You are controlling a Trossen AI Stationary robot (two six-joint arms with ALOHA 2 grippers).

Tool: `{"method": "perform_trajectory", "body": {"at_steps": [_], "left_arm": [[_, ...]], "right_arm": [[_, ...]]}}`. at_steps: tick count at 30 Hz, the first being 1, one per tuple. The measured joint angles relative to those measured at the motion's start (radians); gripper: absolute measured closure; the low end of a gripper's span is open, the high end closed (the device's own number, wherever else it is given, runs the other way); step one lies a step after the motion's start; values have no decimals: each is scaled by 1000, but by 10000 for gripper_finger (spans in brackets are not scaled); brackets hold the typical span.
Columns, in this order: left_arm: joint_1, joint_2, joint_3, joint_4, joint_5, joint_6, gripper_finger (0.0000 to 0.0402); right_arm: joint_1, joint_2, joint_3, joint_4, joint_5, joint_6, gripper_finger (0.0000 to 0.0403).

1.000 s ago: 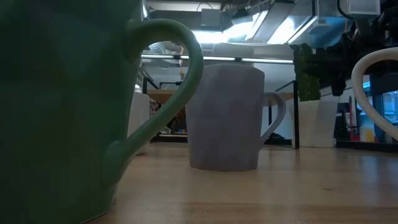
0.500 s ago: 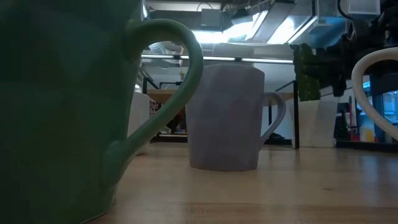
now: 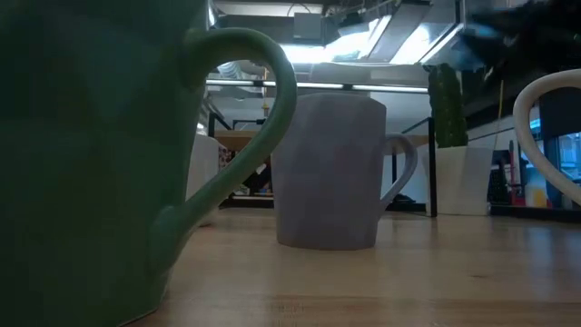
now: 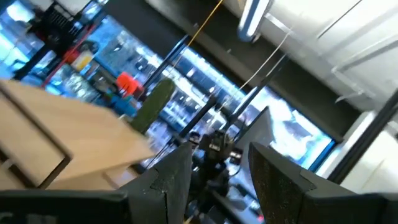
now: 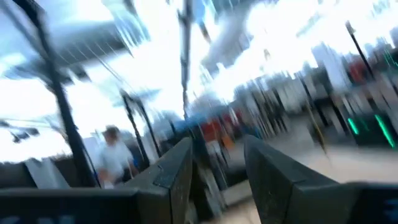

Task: Place coffee mugs
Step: Put the yellow mug on the shelf

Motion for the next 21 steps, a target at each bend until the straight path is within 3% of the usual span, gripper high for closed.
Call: {"method": "perform_trajectory", "body": {"at_steps": [4,8,12,17,21], "left_arm": [[0,0,0,86,-5,-54,248],[0,0,50,99,-19,-118,248],[0,41,176,80,-22,-43,248],[0,160,398,-26,64,151,248],[0,271,578,-226,149,192,248]], "right_arm": [[0,0,40,89,-5,-21,269],[0,25,189,-101,-42,-171,269],[0,117,403,-303,-67,-393,269],[0,310,715,-728,-85,-504,258],[0,492,945,-1142,-145,-561,215]]}}
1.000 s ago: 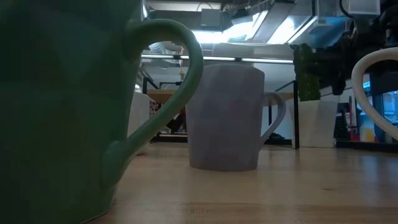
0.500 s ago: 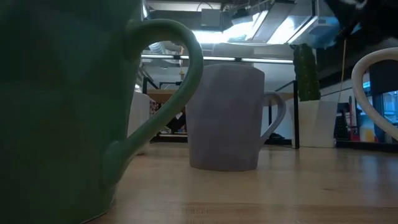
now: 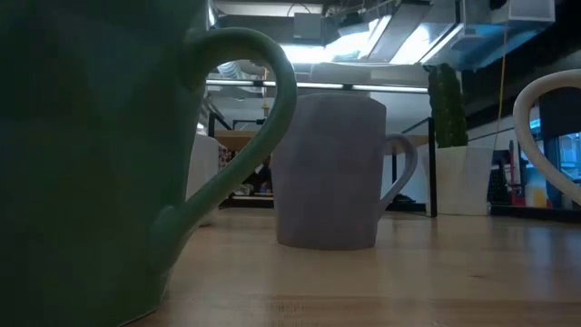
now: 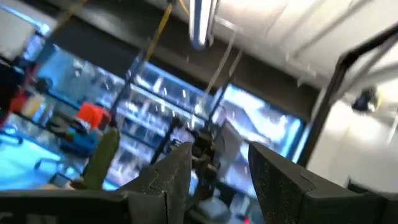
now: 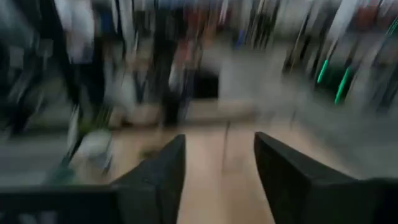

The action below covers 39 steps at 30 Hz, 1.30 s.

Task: Place coffee mugs
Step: Put the yellow mug on the shelf

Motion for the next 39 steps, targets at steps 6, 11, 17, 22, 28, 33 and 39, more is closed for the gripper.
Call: {"method": "perform_trajectory", "body": {"at_steps": [6,11,17,22,28,33,39], "left_arm": [[0,180,180,-202,153,31,248],[0,257,260,-285,243,-7,248],[0,263,294,-327,239,-58,248],[0,264,318,-327,238,-58,248],[0,264,339,-325,238,-59,248],[0,264,341,-325,238,-59,248],[0,264,341,-326,238,-52,248]], "right_arm": [[0,239,202,-590,-85,-41,152],[1,330,199,-859,-91,-42,144],[7,331,168,-766,-367,131,144],[165,334,234,-299,-330,399,144],[483,435,286,224,-48,487,145],[707,588,304,111,36,481,163],[846,779,304,-111,-43,494,181]]}}
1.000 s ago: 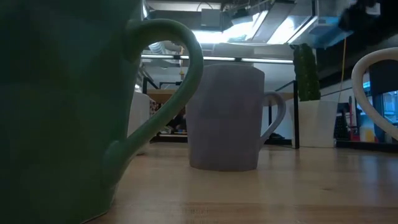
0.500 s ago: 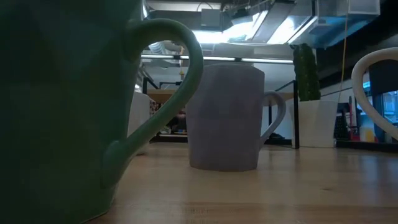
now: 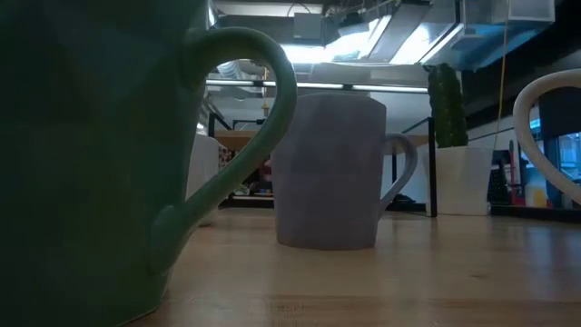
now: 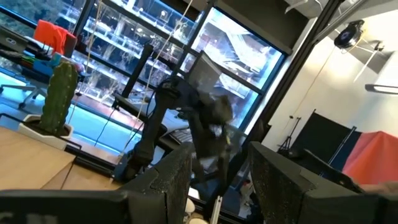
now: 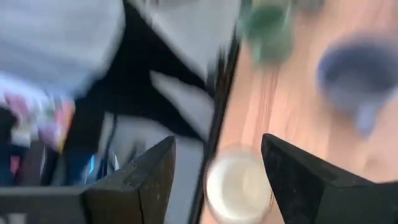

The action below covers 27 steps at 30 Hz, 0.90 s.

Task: Place coffee mugs
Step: Put the yellow mug on the shelf

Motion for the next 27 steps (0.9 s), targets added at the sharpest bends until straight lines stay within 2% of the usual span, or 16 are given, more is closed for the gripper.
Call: {"method": "perform_trajectory", "body": {"at_steps": [4,10,16,22,27], "left_arm": [[0,0,0,0,0,40,248],[0,0,0,0,0,51,248],[0,0,0,-1,0,51,248],[0,0,0,-1,0,51,248],[0,0,0,-10,-1,52,248]], "right_arm": [[27,101,0,-144,-39,-102,183],[45,185,0,-245,155,-229,183],[58,227,1,-244,292,-237,182],[111,258,-4,-191,308,-220,182],[175,263,-4,-161,357,-143,182]]}}
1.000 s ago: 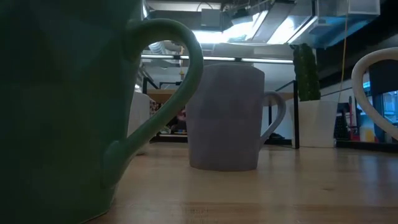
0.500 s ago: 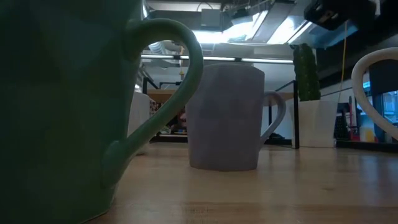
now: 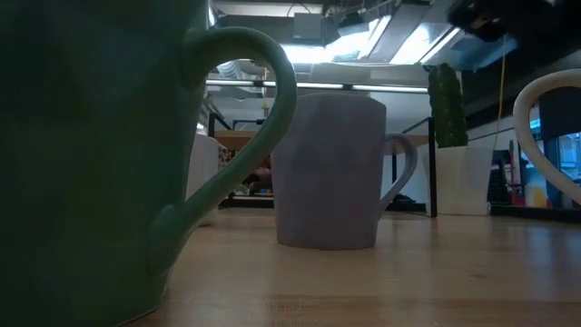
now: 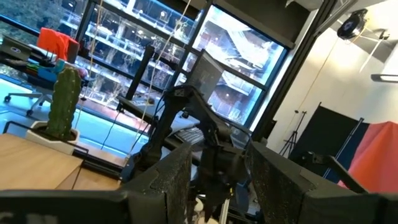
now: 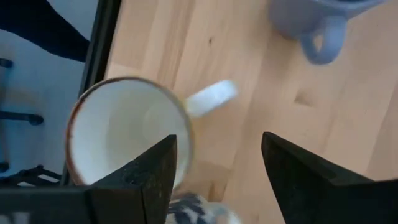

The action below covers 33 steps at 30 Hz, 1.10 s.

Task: Place coffee mugs
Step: Put the yellow mug on the shelf

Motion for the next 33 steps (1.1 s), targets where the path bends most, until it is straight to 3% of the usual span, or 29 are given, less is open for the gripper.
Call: {"method": "perform_trajectory", "body": {"at_steps": [8,16,20,25,33], "left_arm": [[0,0,0,-45,-23,3,248],[0,2,0,-44,-60,3,248],[0,2,0,-44,-61,3,248],[0,2,0,-44,-61,3,248],[0,2,0,-44,-61,3,248]], "right_arm": [[86,34,0,-5,90,98,182],[97,116,-1,-8,90,128,186],[95,125,-1,-6,90,159,243],[84,124,-1,-23,79,208,382],[12,124,22,-53,70,221,395]]}}
